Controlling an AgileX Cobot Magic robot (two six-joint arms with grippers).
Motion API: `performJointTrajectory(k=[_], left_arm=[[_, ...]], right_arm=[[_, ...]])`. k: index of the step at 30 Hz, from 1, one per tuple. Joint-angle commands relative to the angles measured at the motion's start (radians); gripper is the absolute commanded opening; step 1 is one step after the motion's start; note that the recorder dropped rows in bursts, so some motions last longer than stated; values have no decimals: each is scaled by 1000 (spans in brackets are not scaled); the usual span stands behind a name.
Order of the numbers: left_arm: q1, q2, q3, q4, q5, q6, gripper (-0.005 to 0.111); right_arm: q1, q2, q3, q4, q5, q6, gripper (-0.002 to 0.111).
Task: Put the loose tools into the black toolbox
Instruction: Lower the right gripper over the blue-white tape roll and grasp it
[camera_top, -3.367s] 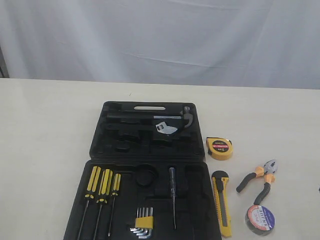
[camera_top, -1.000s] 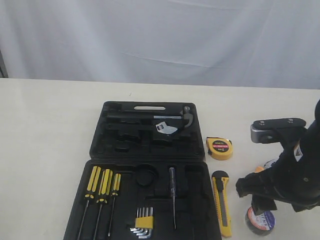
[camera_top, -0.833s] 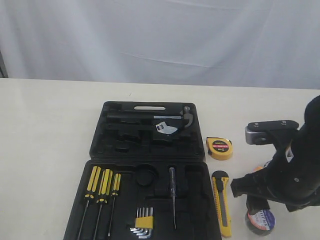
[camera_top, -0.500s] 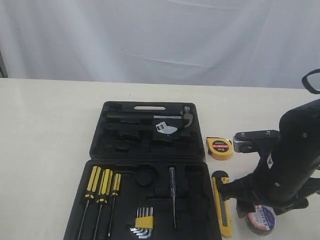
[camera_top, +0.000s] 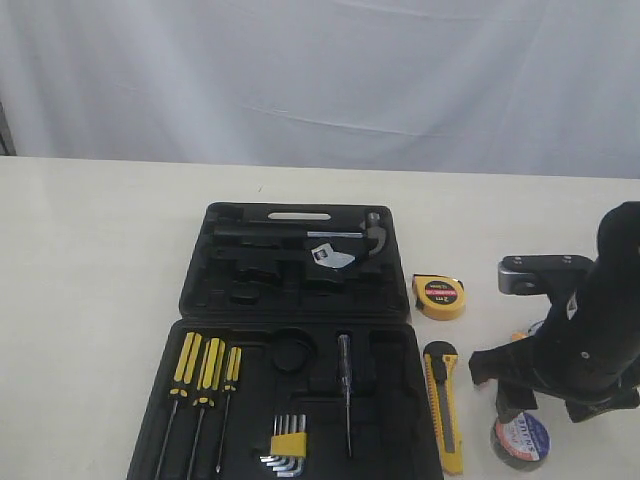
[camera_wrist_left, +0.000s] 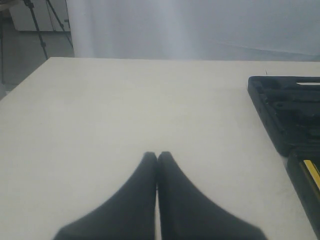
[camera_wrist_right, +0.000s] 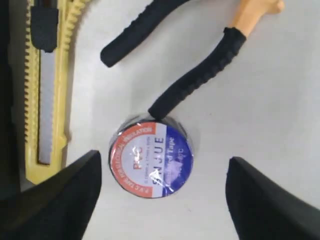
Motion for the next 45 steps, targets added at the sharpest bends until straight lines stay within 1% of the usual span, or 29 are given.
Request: performJointTrajectory(k=[1,4,12,16,31,40,42,45], left_arm=[[-5,-1,3,0,-5,-6,0],[-5,-1,3,0,-5,-6,0],[-5,-1,3,0,-5,-6,0],[-5,-1,3,0,-5,-6,0],[-5,-1,3,0,-5,-6,0],[-5,-1,3,0,-5,-6,0],[-5,-1,3,0,-5,-6,0],[-5,-1,3,0,-5,-6,0]], right_arm=[[-26,1,5,126,16,-138,67],[-22,1,5,141,10,-151,67],[-22,4,5,92,-8,-151,67],[-22,40,5,70,-21,-156,67],[-22,137,5,70,-34,-153,67],[-22,140,5,72,-39,-153,67],[-22,140,5,72,-39,-153,64],[-22,140,5,72,-35,-153,53]])
